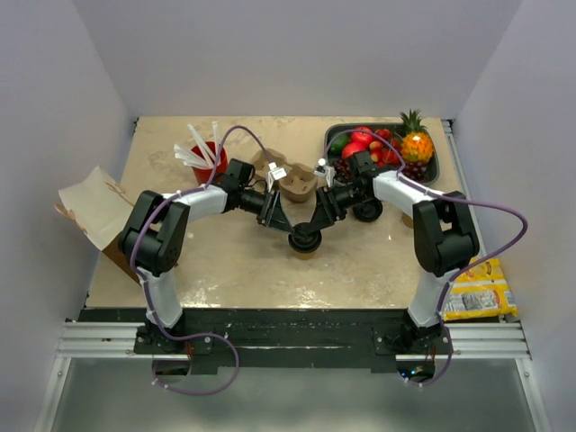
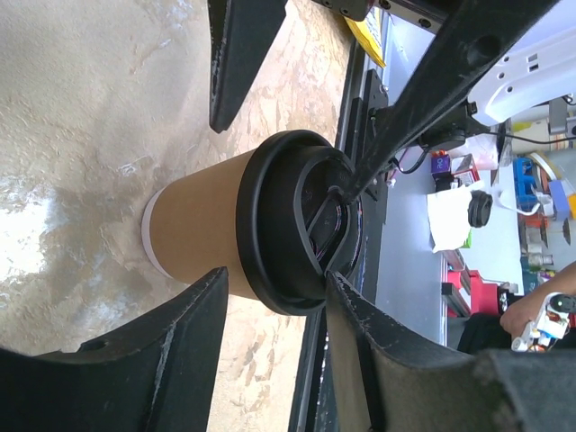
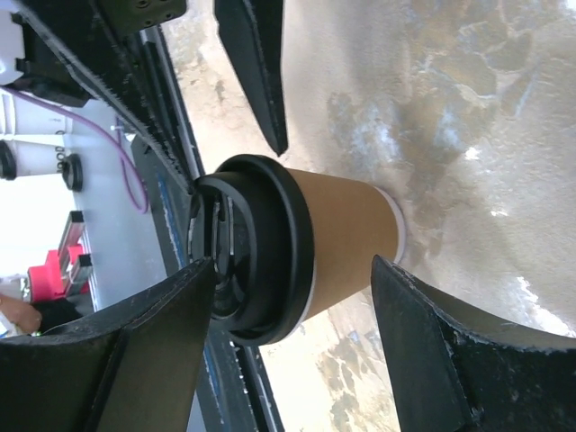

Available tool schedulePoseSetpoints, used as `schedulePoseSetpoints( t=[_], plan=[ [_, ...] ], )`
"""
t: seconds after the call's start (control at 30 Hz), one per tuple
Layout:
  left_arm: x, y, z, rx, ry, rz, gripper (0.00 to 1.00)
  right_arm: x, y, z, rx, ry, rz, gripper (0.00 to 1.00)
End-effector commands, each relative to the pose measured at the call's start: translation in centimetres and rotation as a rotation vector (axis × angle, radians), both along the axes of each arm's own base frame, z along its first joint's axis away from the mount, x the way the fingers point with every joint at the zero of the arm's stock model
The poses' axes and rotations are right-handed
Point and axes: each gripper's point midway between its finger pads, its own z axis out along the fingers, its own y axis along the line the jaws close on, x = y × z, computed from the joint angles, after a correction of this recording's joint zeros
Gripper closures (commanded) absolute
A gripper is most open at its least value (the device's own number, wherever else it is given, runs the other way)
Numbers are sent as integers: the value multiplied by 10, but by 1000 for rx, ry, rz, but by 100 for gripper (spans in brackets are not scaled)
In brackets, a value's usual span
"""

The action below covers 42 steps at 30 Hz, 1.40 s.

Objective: Pack the takeout coffee

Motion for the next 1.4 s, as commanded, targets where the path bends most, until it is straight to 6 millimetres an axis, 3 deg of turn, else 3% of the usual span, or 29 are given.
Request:
schedulePoseSetpoints(
  t=[0.0, 0.27, 0.5, 0.73, 0.9, 1.03, 1.37],
  plan=[
    [13, 6, -28, 108, -30, 54, 50, 0, 8, 22, 63, -39, 39, 26],
    [14, 4, -22, 92, -41, 43, 50, 0, -3, -9, -38, -29, 0, 31],
    [11, 5, -24, 98, -42, 29, 50, -16, -9, -44, -59, 44, 45, 37],
    [7, 7, -27, 105, -40, 16, 50, -43, -6, -46, 132, 134, 171, 38],
    [4, 5, -15, 62, -64, -12, 50, -60, -9, -47, 216, 145, 249, 39],
    [5, 4, 2, 27, -123, -22, 48, -59, -6, -44, 249, 133, 255, 41],
    [6, 3, 15, -5, -178, -44, 44, -42, -1, -32, 233, 63, 254, 40]
  ],
)
